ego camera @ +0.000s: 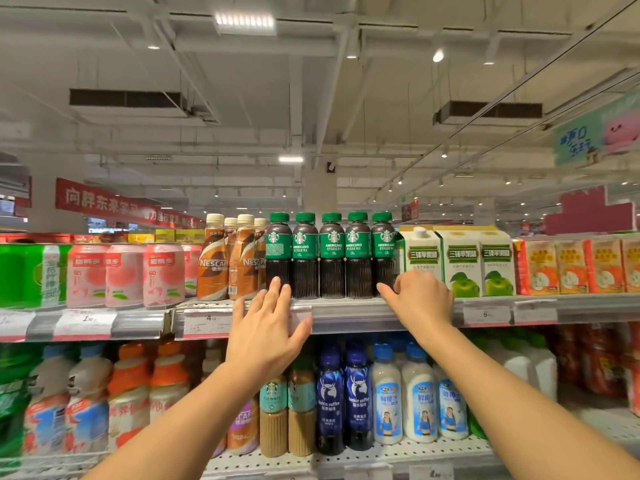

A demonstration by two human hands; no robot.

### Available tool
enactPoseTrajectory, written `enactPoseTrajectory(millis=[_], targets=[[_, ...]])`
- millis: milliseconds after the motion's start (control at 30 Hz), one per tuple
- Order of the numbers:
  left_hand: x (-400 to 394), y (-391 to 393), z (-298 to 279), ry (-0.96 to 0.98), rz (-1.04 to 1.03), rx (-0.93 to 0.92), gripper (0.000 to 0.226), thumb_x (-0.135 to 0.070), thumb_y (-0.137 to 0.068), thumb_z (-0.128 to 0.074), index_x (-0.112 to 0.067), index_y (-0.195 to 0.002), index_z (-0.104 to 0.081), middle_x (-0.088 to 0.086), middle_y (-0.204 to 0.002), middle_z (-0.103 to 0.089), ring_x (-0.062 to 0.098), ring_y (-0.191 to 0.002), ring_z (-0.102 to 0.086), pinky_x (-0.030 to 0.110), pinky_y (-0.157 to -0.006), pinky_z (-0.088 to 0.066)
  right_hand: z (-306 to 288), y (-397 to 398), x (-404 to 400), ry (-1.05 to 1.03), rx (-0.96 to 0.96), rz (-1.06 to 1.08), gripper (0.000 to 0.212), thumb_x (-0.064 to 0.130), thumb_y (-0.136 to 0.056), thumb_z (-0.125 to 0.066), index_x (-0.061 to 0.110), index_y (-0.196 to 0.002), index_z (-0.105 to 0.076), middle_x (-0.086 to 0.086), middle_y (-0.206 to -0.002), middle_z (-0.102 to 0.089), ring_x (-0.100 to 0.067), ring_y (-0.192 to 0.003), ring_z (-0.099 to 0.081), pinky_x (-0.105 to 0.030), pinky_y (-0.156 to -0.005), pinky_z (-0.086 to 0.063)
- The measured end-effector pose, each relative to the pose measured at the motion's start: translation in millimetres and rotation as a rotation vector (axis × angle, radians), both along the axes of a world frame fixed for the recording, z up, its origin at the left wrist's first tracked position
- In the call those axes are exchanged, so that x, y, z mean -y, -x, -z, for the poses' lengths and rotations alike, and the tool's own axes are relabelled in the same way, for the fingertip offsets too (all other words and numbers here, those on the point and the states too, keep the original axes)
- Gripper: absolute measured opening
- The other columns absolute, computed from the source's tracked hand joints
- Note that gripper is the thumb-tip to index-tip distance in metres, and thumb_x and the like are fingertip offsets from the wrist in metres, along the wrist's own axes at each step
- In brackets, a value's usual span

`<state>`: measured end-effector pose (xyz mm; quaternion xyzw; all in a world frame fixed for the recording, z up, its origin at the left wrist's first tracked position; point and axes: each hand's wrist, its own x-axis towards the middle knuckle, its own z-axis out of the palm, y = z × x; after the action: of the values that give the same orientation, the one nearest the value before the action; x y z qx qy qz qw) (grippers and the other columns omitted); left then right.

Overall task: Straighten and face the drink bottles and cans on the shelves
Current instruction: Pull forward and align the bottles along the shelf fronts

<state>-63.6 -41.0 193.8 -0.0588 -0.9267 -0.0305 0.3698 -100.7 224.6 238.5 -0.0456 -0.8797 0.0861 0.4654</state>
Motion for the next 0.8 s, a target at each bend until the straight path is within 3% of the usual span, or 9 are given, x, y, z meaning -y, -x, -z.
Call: enactPoseTrajectory(millis=[100, 333, 467, 567, 800], targets=[[-0.3, 1.2, -0.5, 0.011, -0.001, -0.012, 0.085, -0.076, -0.093, -0.007, -0.026, -0.162, -0.011, -0.003, -0.170, -0.002, 0.018, -0.154, -0.016, 0.052, -0.124, -0.008, -0.2, -2.6, 11.8, 0.007, 0.027, -0.042, 0.057, 0.074, -0.089, -0.053, 0.023, -0.070, -0.067, 0.007, -0.069, -0.062, -0.019, -0.070, -0.060, -0.032, -0.066, -0.053], [0.5, -1.2, -2.7, 0.002, 0.037, 0.006, 0.087, -0.077, -0.092, -0.009, -0.026, -0.162, -0.013, -0.002, -0.170, -0.001, 0.020, -0.155, -0.014, 0.053, -0.125, -0.006, -13.7, 3.3, 23.1, 0.038, 0.119, -0.015, 0.054, 0.076, -0.082, -0.061, 0.023, -0.076, -0.067, 0.002, -0.074, -0.063, -0.024, -0.074, -0.062, -0.030, -0.063, -0.046], [17.3, -4.9, -4.3, -0.014, 0.079, 0.000, 0.084, -0.074, -0.095, -0.017, -0.023, -0.162, -0.014, 0.001, -0.170, 0.000, 0.020, -0.157, -0.004, 0.043, -0.127, -0.004, -5.6, 9.3, 22.4, -0.002, 0.079, 0.004, 0.065, 0.083, -0.082, -0.051, 0.022, -0.064, -0.065, 0.003, -0.064, -0.061, -0.022, -0.065, -0.062, -0.033, -0.063, -0.057], [41.9, -9.0, -3.6, -0.035, 0.019, -0.021, 0.085, -0.072, -0.097, -0.019, -0.020, -0.163, -0.010, 0.006, -0.170, 0.003, 0.022, -0.157, 0.002, 0.039, -0.126, -0.002, 2.5, 11.4, 21.9, -0.018, 0.041, -0.003, 0.060, 0.080, -0.086, -0.047, 0.025, -0.071, -0.067, 0.005, -0.066, -0.063, -0.022, -0.068, -0.064, -0.035, -0.065, -0.059], [45.8, -9.3, -7.0, -0.041, 0.000, -0.005, 0.089, -0.074, -0.096, -0.017, -0.016, -0.162, -0.014, 0.010, -0.170, -0.002, 0.024, -0.156, -0.007, 0.041, -0.126, -0.007, 6.5, 12.0, 24.5, 0.032, 0.022, -0.025, 0.055, 0.077, -0.088, -0.047, 0.028, -0.074, -0.066, 0.007, -0.068, -0.064, -0.020, -0.070, -0.064, -0.034, -0.065, -0.058]])
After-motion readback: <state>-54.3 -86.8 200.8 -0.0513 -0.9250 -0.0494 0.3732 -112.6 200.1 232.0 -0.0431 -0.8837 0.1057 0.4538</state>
